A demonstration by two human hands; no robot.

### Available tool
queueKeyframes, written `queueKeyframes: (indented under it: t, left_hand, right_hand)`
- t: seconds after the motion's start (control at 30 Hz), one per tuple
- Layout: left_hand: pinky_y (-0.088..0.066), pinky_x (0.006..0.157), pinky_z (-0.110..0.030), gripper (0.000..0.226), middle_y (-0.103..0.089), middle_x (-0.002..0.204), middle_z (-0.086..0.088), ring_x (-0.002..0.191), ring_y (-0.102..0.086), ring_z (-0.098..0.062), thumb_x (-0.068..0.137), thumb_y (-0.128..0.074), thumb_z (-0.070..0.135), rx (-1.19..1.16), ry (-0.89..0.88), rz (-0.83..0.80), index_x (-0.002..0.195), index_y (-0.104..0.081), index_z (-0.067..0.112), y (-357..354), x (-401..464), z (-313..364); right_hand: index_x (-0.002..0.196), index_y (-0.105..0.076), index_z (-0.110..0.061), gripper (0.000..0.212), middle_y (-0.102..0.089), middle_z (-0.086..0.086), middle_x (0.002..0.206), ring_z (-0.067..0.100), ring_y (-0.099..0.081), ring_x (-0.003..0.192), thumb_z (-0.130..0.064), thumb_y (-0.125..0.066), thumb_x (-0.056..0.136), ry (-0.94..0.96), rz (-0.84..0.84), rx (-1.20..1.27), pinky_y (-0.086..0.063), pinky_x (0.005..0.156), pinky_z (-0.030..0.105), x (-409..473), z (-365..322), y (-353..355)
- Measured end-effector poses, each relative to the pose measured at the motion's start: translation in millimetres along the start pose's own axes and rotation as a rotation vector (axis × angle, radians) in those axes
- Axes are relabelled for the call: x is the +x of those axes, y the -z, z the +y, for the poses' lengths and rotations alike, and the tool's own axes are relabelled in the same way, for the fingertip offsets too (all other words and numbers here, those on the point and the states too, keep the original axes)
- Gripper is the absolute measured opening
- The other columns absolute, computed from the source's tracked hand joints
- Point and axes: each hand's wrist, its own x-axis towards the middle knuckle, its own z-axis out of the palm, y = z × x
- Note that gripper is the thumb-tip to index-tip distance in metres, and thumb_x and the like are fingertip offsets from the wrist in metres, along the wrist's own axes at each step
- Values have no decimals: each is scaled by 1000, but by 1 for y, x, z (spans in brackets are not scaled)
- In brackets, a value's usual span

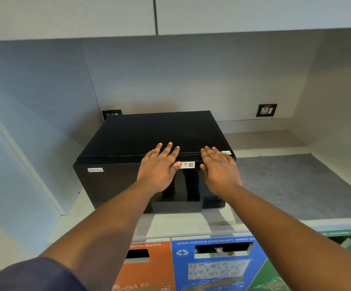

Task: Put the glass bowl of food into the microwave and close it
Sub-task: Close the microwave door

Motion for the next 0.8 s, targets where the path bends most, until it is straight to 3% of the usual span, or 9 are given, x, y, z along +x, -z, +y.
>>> queueKeyframes:
  t: [0.8]
  left_hand:
    - [-17, 125, -46, 64, -21, 172, 5, 160, -11, -26, 104, -18, 60, 46, 14, 18, 163, -17, 34, -9, 6, -2]
  right_hand:
    - [159, -34, -20, 53, -40, 2, 165, 21, -32, 153, -36, -43, 109, -28, -35, -112, -30, 120, 43, 2, -7, 7]
